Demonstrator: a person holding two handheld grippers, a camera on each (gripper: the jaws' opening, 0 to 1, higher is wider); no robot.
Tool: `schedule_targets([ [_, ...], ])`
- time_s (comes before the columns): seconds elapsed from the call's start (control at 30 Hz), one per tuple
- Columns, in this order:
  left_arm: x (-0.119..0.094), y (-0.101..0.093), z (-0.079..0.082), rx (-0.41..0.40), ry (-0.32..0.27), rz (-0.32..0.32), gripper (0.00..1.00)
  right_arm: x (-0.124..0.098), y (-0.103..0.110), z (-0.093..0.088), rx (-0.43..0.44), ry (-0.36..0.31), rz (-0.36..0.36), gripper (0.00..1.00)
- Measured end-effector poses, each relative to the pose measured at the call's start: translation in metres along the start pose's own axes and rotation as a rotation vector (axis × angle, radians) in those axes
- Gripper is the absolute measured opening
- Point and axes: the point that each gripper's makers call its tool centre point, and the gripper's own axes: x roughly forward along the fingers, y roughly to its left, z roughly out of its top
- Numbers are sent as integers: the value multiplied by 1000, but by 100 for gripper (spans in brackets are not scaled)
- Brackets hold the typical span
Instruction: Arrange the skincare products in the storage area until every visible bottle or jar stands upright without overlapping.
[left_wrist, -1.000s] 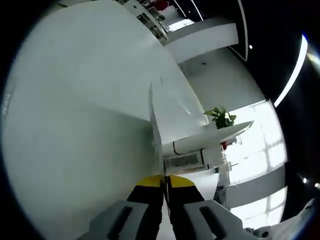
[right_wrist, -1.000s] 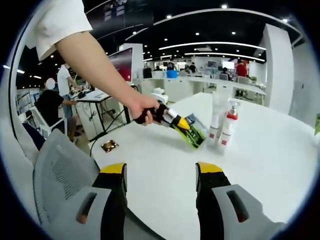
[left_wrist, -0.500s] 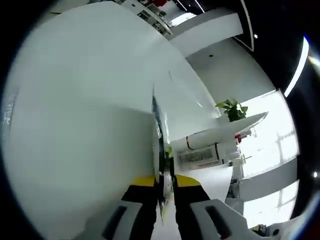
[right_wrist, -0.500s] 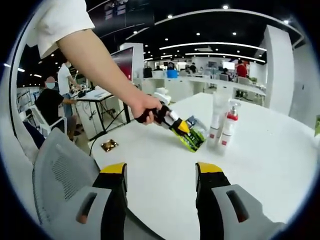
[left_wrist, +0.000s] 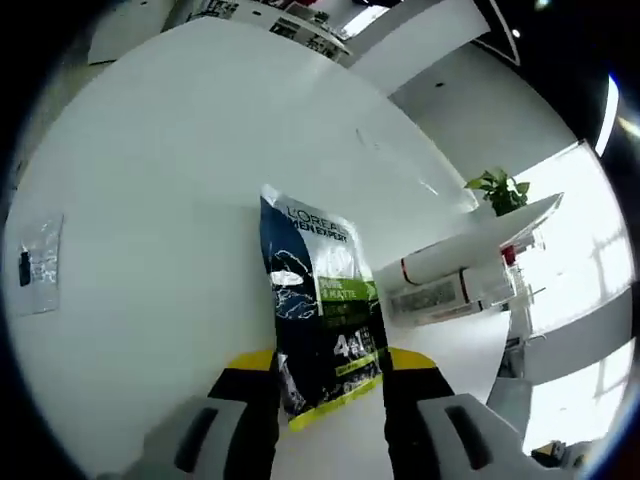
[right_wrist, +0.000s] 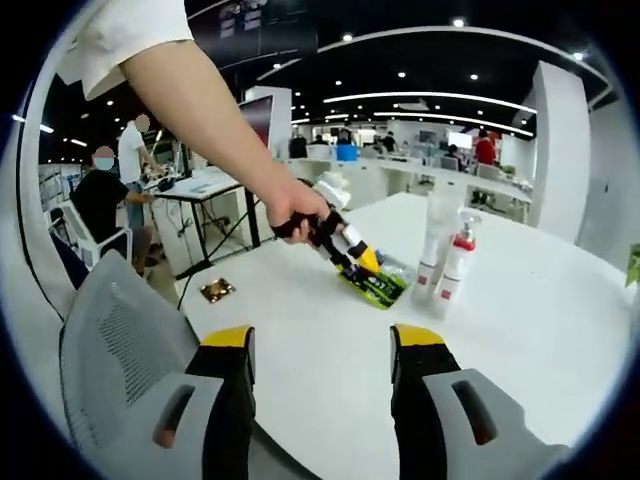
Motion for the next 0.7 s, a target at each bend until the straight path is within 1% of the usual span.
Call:
schedule_targets([
  [0.03,-1,2,0,28,0,23,44,0,-1,0,-2,1,-2,51],
  [0.1,-2,1,3,87,1,48,45,0,-2,0,-5,1,-7,51],
  [0.2,-3,0,7,100,1,63,48,0,-2,0,-15,2,-11,51],
  [0.23,-5,1,13,124,-23,82,52,0,-1,0,-17,3,-11,51],
  [0.3,-8,1,22,148,-73,94,59,0,-1,0,-28,2,-15,50],
  [0.33,-11,-2,23,145,-88,101,65,0,-1,1,-27,0,-14,51],
  [0.37,-13,-2,22,143,-90,108,68,0,-1,1,-28,0,-15,51],
  [0.43,-18,-1,23,162,-98,118,70,0,-1,1,-29,-1,-15,51],
  [0.53,-25,-1,17,173,-93,119,70,0,-1,1,-29,-2,-14,51],
  [0.63,-38,5,8,210,-86,142,70,0,0,3,-28,-10,-9,51],
  [0.7,-46,10,-1,218,-87,148,70,0,1,3,-32,-12,-4,51],
])
